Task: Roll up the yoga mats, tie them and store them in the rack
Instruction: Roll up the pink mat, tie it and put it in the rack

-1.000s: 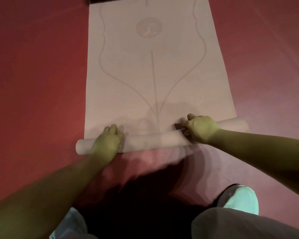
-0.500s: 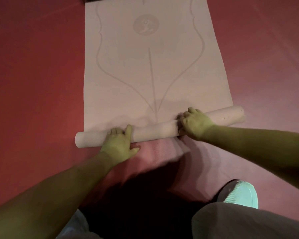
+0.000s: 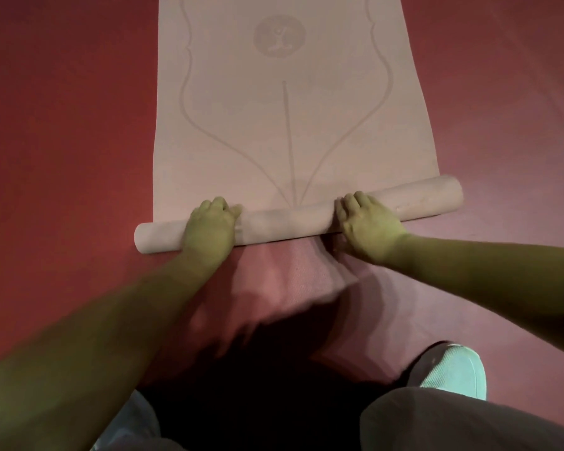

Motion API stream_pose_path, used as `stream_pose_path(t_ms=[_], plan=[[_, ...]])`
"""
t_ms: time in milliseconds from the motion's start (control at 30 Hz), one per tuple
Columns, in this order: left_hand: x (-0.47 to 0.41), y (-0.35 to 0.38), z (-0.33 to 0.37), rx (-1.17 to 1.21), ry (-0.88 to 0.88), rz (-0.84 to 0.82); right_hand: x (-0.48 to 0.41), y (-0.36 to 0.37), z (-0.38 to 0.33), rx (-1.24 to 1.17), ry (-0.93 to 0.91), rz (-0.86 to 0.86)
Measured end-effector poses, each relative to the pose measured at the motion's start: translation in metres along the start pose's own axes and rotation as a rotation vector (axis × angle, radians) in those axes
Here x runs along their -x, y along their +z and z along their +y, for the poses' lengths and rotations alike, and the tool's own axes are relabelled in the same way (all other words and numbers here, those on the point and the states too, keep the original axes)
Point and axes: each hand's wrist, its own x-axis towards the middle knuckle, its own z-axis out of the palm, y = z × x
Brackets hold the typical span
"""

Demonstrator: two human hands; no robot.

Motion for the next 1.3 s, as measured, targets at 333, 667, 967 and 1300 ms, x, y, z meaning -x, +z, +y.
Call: stream_pose_path(t_ms=[333, 667, 967, 1300], plan=[[-0.008, 0.000, 0.005, -0.159, 0.057, -0.224, -0.038, -0.007, 0.036, -0.283, -0.024, -0.090], [0.019, -0.027, 0.008, 0.055, 0.201, -0.639, 0.018, -0.015, 0.006, -0.433, -0.144, -0.391], [0.028, -0.019, 0.015, 0.001, 0.194, -0.669, 0.038, 0.002, -0.002, -0.286, -0.097, -0.343], [0.046, -0.023, 0.036, -0.168, 0.066, -0.236, 0.016, -0.012, 0.008, -0.336, 0.129, -0.218]])
